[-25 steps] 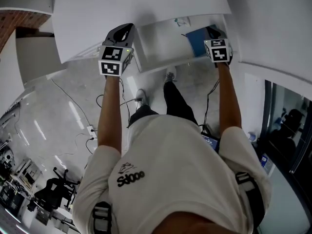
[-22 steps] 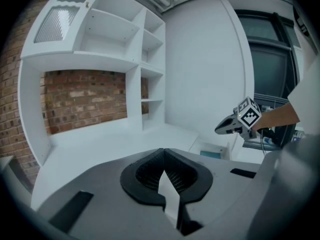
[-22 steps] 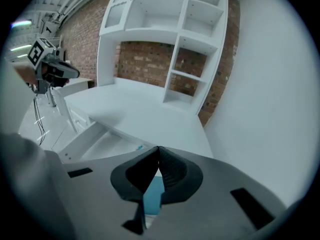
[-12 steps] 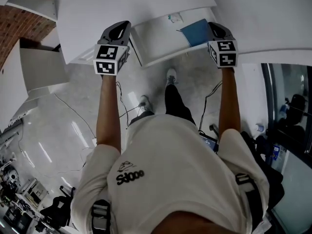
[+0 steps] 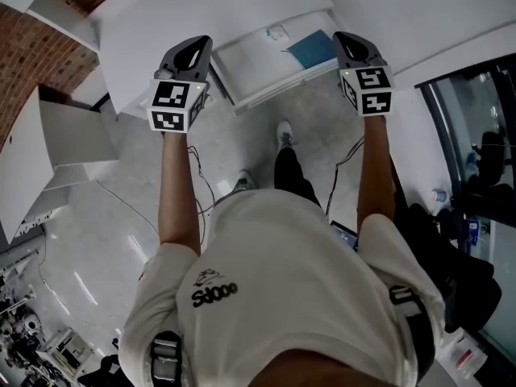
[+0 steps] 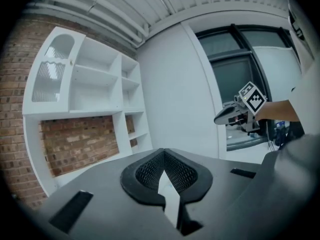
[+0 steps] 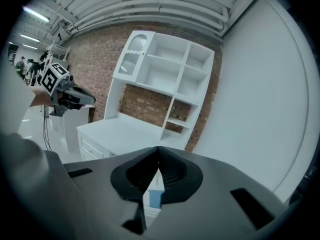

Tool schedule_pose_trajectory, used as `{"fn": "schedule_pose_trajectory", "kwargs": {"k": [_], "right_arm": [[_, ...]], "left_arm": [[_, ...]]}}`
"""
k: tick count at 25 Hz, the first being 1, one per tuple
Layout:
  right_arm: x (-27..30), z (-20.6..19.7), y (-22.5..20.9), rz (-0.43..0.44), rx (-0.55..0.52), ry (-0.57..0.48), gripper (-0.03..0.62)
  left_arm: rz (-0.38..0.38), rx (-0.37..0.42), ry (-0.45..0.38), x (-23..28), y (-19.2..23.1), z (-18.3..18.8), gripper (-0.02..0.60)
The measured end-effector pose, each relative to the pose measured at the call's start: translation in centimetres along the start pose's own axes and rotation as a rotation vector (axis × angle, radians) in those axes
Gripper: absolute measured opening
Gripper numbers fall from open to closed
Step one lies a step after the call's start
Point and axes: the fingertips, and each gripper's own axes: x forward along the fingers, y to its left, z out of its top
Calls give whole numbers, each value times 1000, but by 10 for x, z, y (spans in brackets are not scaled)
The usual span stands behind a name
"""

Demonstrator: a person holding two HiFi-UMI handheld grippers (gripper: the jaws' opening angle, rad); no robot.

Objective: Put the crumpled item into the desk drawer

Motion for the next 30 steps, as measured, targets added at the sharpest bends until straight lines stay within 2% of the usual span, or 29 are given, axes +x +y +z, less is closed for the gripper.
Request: {"fn": "schedule_pose_trajectory", "kwargs": {"k": [8, 12, 18, 30], "right_arm": [[-70, 35, 34, -40, 14, -66, 6], [-97, 48, 52, -35, 39, -102, 6], [-124, 52, 65, -35, 39, -105, 6], [-142, 81, 94, 16, -10, -155, 6]], "left_arm": [[-45, 37, -80, -53, -27, 40, 8], [-65, 48, -110, -75, -37, 48, 8], [-95, 47, -134, -94, -56, 56, 8], [-58, 56, -155, -127, -57, 67, 7]]}}
